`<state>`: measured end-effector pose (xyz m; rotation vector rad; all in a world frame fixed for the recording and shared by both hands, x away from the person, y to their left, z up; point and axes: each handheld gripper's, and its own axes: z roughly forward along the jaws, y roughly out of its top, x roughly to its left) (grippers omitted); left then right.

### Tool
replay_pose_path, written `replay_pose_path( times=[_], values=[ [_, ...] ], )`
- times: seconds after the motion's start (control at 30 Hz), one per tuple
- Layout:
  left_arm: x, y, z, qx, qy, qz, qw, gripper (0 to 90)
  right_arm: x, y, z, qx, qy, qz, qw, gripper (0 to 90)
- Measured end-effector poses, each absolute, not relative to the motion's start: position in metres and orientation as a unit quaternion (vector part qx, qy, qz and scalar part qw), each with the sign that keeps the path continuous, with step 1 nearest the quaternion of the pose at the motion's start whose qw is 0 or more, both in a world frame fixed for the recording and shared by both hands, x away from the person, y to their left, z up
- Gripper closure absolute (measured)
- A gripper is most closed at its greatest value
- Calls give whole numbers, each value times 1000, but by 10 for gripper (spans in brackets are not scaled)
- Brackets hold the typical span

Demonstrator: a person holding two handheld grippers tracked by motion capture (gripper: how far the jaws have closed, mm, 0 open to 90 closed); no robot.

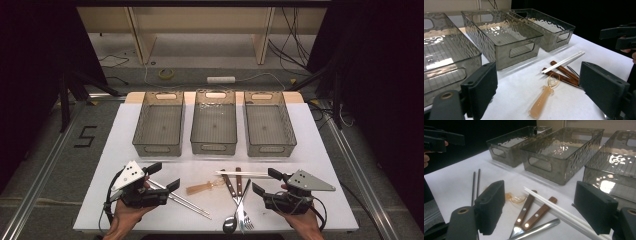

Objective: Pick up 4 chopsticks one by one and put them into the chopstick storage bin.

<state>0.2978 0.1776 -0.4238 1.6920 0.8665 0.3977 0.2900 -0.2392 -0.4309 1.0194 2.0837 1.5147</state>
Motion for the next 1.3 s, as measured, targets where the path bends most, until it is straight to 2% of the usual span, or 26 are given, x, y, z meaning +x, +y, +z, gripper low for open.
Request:
replay_pose_path(
  times=[0.5, 0.7, 0.93, 1.2, 1.3],
  values=[
    [299, 179, -424, 718, 373, 168, 564, 149, 306, -245, -418, 327, 795, 481, 170, 280],
    [299, 179, -424, 718, 374, 168, 563, 148, 332, -250, -412, 293, 856, 397, 158, 355],
    [300, 180, -424, 718, 374, 170, 561, 148, 355, -252, -412, 281, 889, 331, 146, 391],
    [300, 180, -424, 718, 374, 169, 562, 148, 374, -244, -425, 247, 932, 230, 128, 457],
    [300, 180, -424, 718, 374, 170, 562, 148, 383, -244, -435, 234, 944, 190, 131, 517]
  ],
)
